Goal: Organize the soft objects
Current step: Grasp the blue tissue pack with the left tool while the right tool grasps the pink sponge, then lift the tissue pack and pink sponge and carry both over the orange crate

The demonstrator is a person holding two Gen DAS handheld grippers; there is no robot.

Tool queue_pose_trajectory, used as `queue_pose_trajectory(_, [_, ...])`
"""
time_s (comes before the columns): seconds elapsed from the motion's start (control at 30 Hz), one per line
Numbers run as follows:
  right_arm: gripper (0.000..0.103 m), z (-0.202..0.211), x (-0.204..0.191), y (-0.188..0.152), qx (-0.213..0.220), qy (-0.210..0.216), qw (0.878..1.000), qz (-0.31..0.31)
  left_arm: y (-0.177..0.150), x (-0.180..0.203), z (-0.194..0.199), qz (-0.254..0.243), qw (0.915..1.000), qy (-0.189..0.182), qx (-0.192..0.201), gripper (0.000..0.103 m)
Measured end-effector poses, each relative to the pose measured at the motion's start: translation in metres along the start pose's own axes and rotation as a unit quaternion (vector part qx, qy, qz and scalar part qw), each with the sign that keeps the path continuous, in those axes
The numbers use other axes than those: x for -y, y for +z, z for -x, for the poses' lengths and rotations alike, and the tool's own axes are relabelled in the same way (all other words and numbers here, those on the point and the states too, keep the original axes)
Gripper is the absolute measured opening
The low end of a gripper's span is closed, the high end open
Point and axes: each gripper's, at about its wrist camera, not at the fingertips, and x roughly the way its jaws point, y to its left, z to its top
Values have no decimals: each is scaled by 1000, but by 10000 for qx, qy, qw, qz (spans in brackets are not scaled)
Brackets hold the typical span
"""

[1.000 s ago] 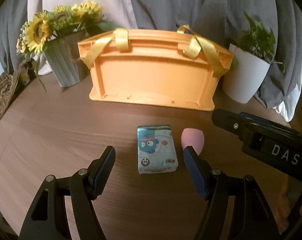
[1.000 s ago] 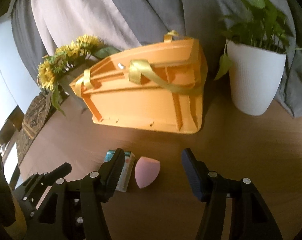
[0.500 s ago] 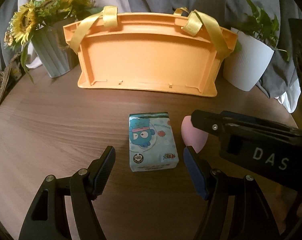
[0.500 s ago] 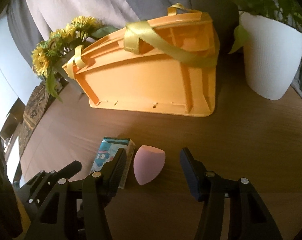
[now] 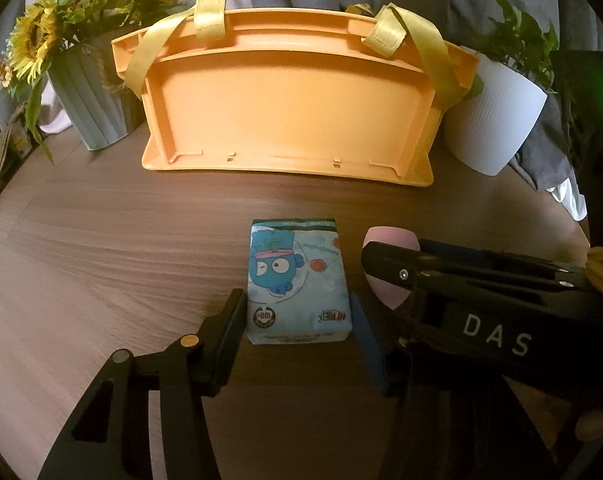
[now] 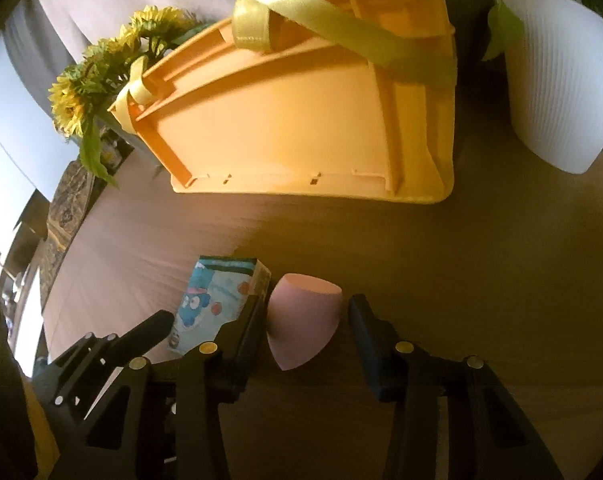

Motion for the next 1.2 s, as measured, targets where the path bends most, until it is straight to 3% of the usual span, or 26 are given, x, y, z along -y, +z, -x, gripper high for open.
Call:
queue_pose_trajectory(0.17, [38, 1, -1, -2, 71, 8, 10000, -27, -1, -2, 1, -6, 10000, -21, 37, 51])
queue_pose_trajectory(0.63, [37, 26, 1, -4, 369, -133, 9991, -154, 4, -10, 25, -77, 9992, 45, 378, 51])
queue_pose_trajectory(1.2, [38, 80, -22, -6, 1032, -363, 9939, -100, 25, -30, 83, -50, 9935, 27, 1137, 51])
